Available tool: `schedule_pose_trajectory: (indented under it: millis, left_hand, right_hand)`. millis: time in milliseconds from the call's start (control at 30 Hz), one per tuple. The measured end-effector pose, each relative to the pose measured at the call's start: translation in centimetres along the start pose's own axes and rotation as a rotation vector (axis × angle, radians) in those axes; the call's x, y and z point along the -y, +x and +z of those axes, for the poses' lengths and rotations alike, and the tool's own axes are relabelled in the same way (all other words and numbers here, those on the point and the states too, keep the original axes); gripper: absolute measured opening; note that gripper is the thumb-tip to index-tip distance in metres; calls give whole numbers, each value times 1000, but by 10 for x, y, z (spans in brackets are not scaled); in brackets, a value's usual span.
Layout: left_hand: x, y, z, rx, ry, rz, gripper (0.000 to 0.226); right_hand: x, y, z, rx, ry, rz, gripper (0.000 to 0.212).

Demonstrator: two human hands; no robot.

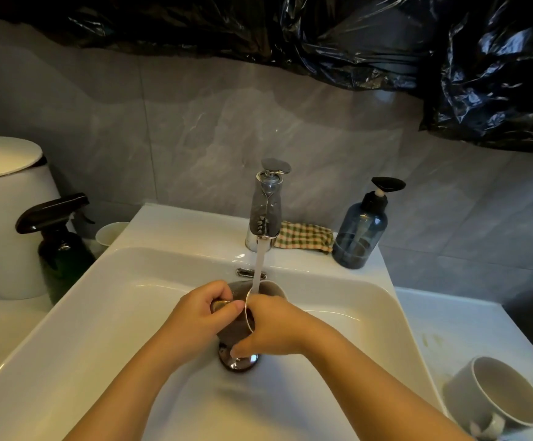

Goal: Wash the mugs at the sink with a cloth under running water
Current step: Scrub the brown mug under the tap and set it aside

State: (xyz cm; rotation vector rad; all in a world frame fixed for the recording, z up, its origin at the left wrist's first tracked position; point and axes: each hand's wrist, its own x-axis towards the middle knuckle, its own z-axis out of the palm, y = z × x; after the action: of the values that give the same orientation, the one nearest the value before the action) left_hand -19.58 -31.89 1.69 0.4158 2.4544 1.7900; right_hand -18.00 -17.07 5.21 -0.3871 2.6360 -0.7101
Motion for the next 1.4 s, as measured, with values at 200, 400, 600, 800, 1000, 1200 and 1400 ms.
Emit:
schedule_pose_trajectory:
  millis: [200,400,600,800,1000,1200,1400]
  left_hand:
    - [3,0,4,48,-32,8,31]
    - [1,0,2,-6,26,66,28]
    - [1,-2,1,61,90,132,27]
    - [-2,2,3,25,60,86,29]
    - [-8,17,0,72,114,98,33]
    - [2,7,-1,55,114,85,29]
    - [0,4,2,5,118,154,33]
  right_hand:
    - [1,-9,2,-271,306,-40,24]
    - [-14,-7,7,-104,-225,-152,57]
    - [-2,-3,1,73,503,-55,27]
    - [-11,-1,21,-76,-92,-58,49]
    - [-8,-6,7,-191,236,44,34]
    - [-20,0,30,-200,-359,-170,44]
    - [-13,9,35,-268,-197,-81,25]
